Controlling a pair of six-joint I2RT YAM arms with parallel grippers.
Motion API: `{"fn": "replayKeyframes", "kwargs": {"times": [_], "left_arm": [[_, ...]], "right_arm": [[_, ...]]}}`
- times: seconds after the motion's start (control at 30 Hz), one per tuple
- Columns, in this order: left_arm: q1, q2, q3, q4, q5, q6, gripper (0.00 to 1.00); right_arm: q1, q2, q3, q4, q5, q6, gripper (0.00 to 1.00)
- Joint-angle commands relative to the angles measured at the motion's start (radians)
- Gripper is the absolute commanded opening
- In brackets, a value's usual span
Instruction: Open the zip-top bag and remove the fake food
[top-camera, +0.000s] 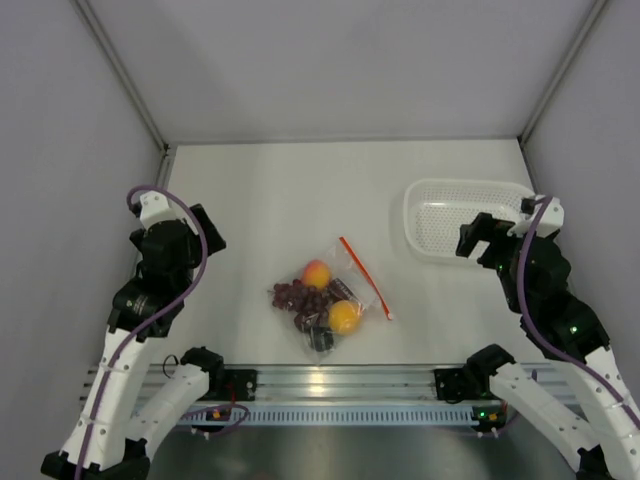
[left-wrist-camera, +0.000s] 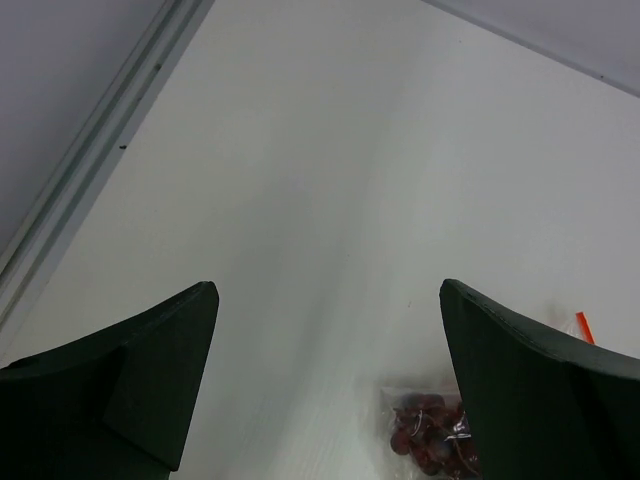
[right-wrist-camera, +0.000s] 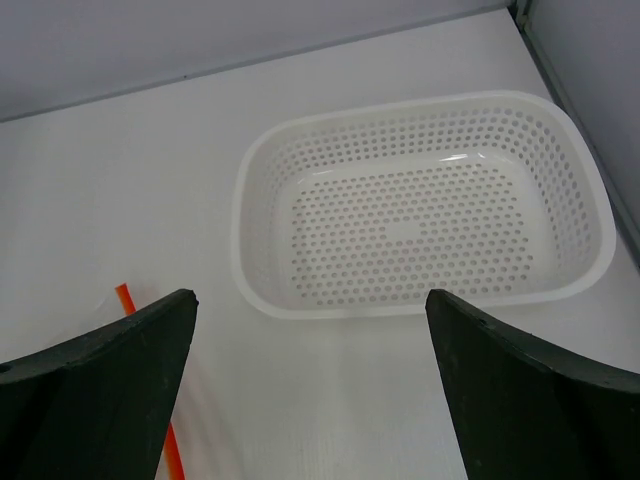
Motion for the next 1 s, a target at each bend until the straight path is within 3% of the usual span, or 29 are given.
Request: {"fn": "replayKeyframes", "kwargs": {"times": [0.0,0.27,0.5,0.67,0.97], "left_arm": [[-0.004,0.009,0.043,0.019,0.053,-0.027,0.98],[-0.004,0.148,0.112,0.041,0.227,-0.170,0.98],[-0.043,0.470,0.240,0.095,0.319,-0.185,0.98],[-0.241,0.754,0.397,0.089,0.173,-0.123,0.98],[-0.479,1.119,0.606,0.071,0.214,0.029,0.98]], "right_arm": [[0.012,-0.027,0.012,0.034,0.012,0.002,0.99],[0.012,0.027,-0.009,0.031,-0.057,0.031,1.00],[0.010,0.059,-0.058,0.067,-0.190,0.068,1.00],[0.012,0.042,-0.101,0.077,-0.222,0.086,0.99],[0.013,0.024,-0.129,0.071,-0.279,0.079,0.99]]}}
